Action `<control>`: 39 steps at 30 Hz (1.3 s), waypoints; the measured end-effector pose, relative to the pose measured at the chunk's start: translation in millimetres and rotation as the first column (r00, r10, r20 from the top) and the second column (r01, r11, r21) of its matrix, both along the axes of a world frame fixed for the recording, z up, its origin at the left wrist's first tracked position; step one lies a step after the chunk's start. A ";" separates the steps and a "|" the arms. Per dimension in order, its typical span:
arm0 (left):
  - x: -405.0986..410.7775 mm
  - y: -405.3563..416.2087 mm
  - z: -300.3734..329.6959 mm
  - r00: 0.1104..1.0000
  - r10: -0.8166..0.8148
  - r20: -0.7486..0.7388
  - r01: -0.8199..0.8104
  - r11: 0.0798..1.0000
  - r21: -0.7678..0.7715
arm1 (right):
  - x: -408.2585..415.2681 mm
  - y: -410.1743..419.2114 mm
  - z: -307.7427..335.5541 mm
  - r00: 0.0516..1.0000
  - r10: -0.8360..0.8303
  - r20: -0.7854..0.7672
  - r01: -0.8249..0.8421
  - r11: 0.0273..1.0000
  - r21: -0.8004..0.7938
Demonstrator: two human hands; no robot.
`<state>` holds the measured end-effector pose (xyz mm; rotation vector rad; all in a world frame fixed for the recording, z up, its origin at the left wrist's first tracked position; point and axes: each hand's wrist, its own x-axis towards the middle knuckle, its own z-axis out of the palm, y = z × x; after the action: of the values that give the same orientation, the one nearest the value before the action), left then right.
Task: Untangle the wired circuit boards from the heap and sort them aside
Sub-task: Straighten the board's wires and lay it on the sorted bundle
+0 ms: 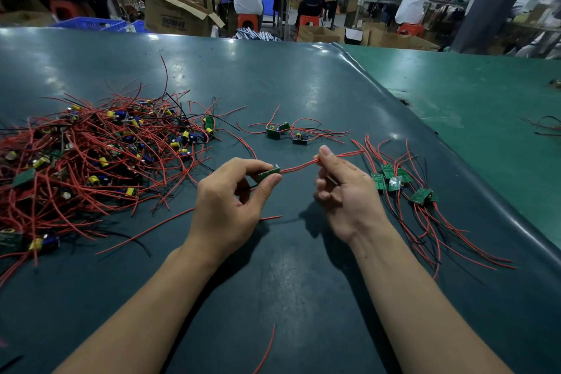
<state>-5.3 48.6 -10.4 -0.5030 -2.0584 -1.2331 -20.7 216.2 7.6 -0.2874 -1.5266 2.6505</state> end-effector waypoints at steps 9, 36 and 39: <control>-0.3 -2.7 -1.0 1.000 -0.013 0.027 0.014 1.000 -0.024 | 0.2 3.7 1.6 0.975 0.219 0.048 -0.205 0.957 -0.204; -5.6 -5.3 -5.7 0.999 0.002 0.048 -0.001 1.000 -0.027 | -11.6 14.8 -3.5 0.964 -0.238 0.119 0.259 0.942 -0.212; -5.2 -5.0 -5.7 0.999 -0.003 0.054 0.004 1.000 -0.024 | -9.8 17.2 -1.4 0.987 -0.084 0.136 0.128 0.923 -0.363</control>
<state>-10.5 43.6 -16.1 -0.4897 -2.1206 -1.2370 -30.6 233.4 6.2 -0.5404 -0.9851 2.8615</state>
